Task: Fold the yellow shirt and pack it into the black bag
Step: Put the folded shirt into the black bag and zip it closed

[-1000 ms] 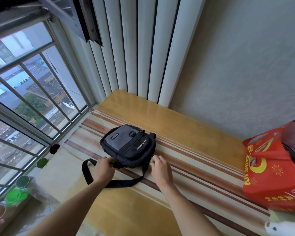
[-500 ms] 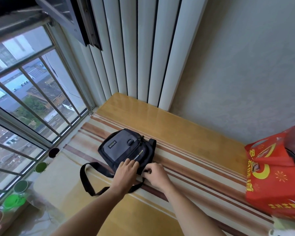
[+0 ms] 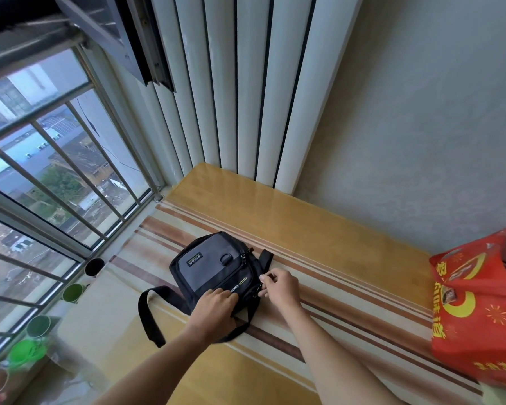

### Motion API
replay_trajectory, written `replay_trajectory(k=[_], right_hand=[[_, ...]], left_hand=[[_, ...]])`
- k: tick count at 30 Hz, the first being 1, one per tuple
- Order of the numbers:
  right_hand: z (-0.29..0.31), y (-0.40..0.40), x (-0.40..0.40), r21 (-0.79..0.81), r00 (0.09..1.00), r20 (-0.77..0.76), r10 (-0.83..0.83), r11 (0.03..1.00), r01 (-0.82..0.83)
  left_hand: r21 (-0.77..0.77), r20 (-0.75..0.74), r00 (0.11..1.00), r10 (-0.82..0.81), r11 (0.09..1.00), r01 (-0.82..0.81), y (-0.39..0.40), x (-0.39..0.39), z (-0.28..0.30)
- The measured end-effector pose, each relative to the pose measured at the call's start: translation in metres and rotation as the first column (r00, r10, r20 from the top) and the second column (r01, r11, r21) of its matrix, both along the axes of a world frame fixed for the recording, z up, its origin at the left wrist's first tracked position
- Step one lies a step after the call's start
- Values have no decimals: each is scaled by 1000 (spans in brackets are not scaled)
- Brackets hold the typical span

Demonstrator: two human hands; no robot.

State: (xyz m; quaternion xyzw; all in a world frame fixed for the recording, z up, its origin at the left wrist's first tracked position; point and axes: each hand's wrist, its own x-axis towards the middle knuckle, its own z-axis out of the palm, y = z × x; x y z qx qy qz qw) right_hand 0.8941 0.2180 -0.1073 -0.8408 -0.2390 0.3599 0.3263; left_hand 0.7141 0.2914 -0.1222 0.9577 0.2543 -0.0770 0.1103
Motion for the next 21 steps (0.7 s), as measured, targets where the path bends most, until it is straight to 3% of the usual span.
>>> replay_trajectory(k=[5, 8, 12, 16, 21], right_hand=[[-8, 2, 13, 42, 965, -263, -19, 999, 31], [-8, -2, 23, 84, 944, -329, 11, 996, 17], [-10, -5, 26, 72, 988, -91, 128, 990, -122], [-18, -4, 22, 26, 960, 100, 260, 964, -264], [-22, -1, 32, 22, 923, 324, 208, 973, -228]], left_hand=[[-23, 35, 996, 87, 996, -86, -1, 34, 10], [-149, 78, 968, 237, 963, -223, 7, 48, 13], [-216, 93, 965, 244, 951, -219, 13, 53, 13], [-238, 61, 971, 233, 948, -212, 14, 46, 6], [-266, 20, 976, 217, 942, -204, 12, 46, 4]])
